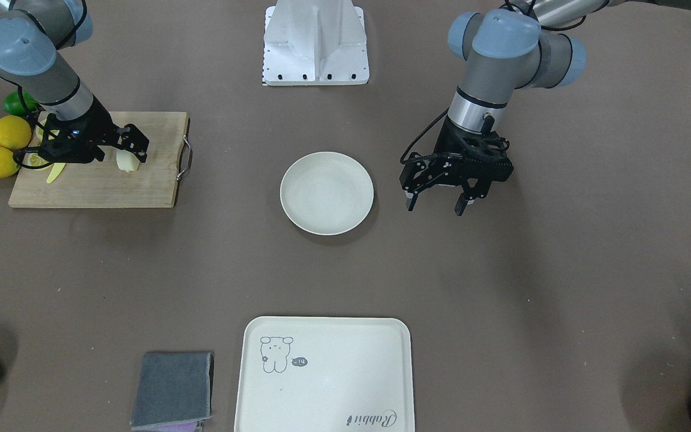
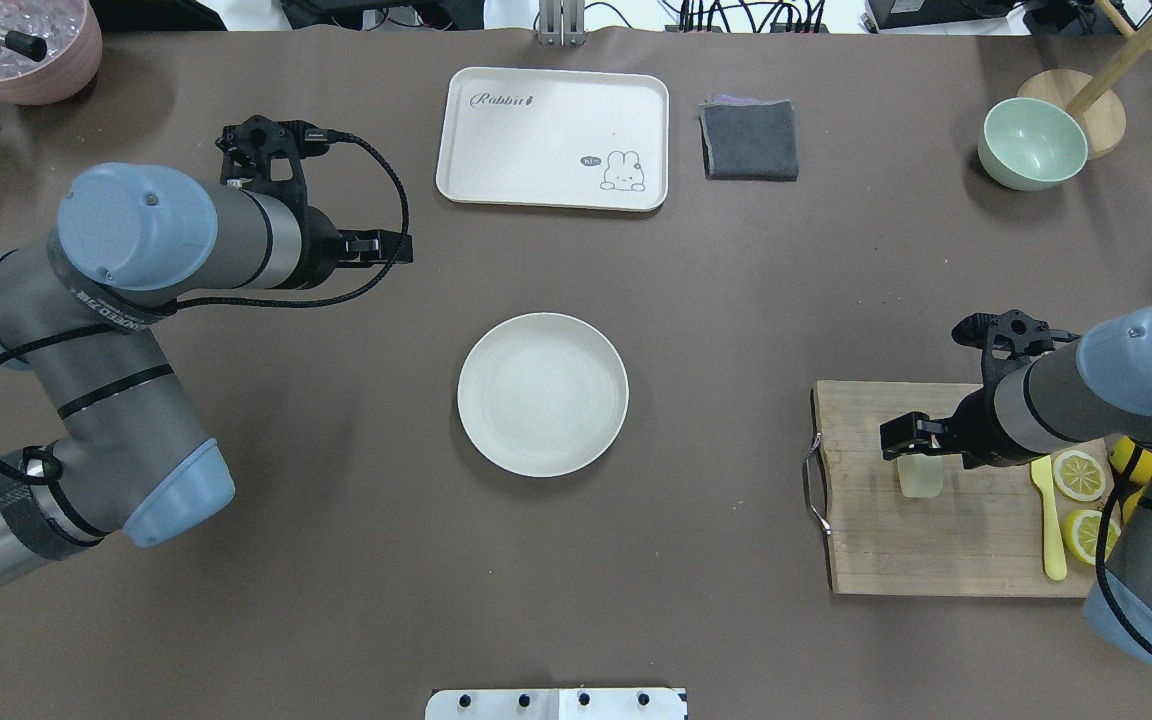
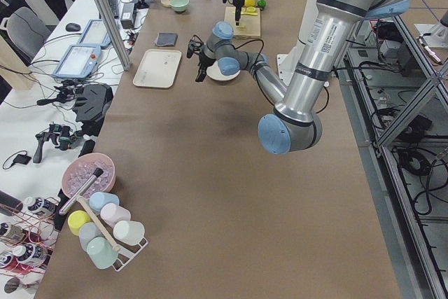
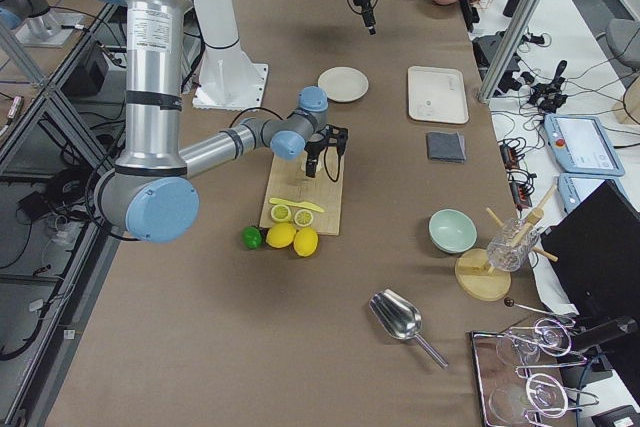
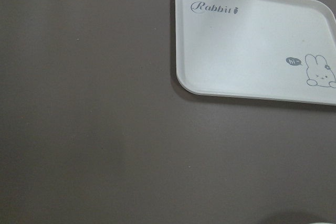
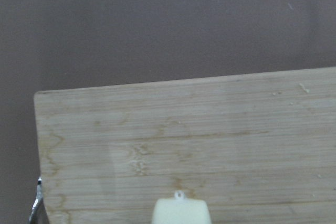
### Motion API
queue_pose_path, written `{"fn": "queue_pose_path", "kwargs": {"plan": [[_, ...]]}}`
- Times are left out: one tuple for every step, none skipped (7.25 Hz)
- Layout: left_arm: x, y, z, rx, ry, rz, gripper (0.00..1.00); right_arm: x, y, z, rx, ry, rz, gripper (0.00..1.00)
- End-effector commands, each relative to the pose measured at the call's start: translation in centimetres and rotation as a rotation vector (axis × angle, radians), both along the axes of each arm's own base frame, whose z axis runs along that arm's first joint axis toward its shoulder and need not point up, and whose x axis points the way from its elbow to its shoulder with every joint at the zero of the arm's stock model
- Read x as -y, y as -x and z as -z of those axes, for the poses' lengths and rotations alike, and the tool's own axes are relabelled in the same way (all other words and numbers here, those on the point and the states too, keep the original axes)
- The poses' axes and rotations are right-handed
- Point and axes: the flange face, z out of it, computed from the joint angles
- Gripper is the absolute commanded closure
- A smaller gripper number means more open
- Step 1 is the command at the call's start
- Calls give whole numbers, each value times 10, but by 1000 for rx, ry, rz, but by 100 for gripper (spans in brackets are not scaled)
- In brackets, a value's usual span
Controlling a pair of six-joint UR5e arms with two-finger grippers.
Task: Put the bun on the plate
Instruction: 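Lower the right gripper onto the cream bun and close on it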
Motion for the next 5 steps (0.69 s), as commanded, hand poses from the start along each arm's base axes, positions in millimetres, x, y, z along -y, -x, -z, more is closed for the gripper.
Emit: {"fn": "queue_pose_path", "kwargs": {"plan": [[0, 1, -1, 1, 0, 2, 2, -3, -2, 3, 6, 0, 0, 0], [0, 1, -3, 3, 2, 2, 2, -4, -3, 4, 7, -1, 2, 2], [0, 1, -3, 3, 2, 2, 2, -9, -9, 4, 6, 0, 3, 14], [0, 2, -3, 3, 2, 2, 2, -11, -10, 3, 3, 2, 3, 33], [0, 2, -3, 3, 2, 2, 2, -12, -10, 5, 6, -2, 3, 60]]}}
